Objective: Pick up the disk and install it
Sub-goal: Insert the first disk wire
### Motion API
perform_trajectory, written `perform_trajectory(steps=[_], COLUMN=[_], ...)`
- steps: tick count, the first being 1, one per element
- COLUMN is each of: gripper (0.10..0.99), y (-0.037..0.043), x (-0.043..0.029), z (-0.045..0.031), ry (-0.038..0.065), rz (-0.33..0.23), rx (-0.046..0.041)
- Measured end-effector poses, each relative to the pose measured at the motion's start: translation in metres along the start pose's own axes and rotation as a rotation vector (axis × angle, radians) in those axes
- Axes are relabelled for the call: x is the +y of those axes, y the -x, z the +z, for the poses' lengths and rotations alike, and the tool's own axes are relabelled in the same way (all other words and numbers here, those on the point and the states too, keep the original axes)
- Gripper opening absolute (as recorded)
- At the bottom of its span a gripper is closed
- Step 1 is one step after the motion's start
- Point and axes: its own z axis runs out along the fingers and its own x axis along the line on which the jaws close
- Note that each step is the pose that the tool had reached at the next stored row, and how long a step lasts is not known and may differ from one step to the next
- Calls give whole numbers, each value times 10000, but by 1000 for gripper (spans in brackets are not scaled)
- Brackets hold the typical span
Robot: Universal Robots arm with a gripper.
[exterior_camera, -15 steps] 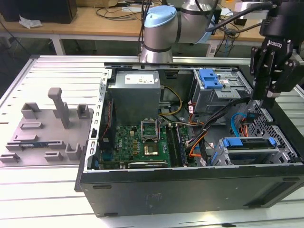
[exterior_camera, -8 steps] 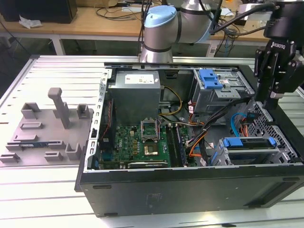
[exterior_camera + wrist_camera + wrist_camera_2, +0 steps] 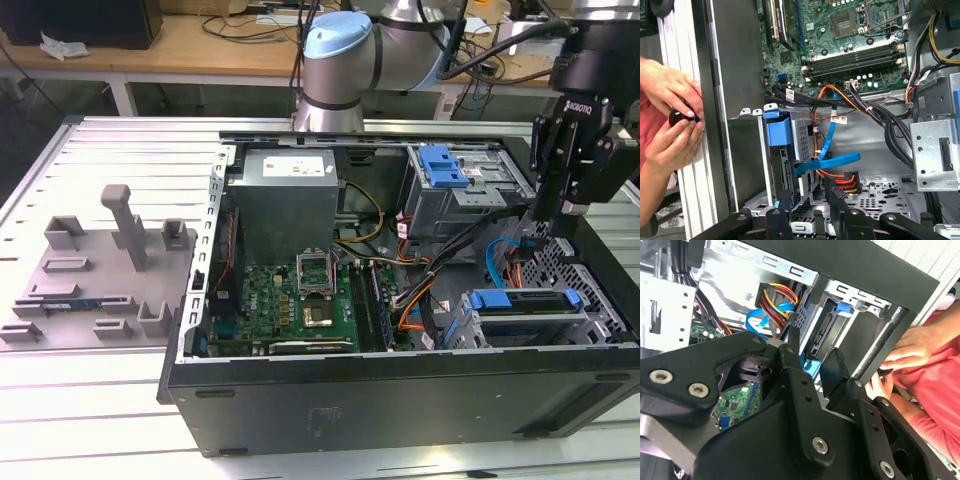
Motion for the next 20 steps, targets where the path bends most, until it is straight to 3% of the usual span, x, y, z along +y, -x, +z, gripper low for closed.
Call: perform_trajectory(steps=[3, 6, 13, 20], gripper=[439, 439, 439, 439], y=[35, 125, 190, 216], x=[-7, 6, -9, -9], z=[50, 51, 141, 208], ry=[74, 117, 111, 84], rz=[20, 20, 22, 53], rx=[10, 42, 150, 403])
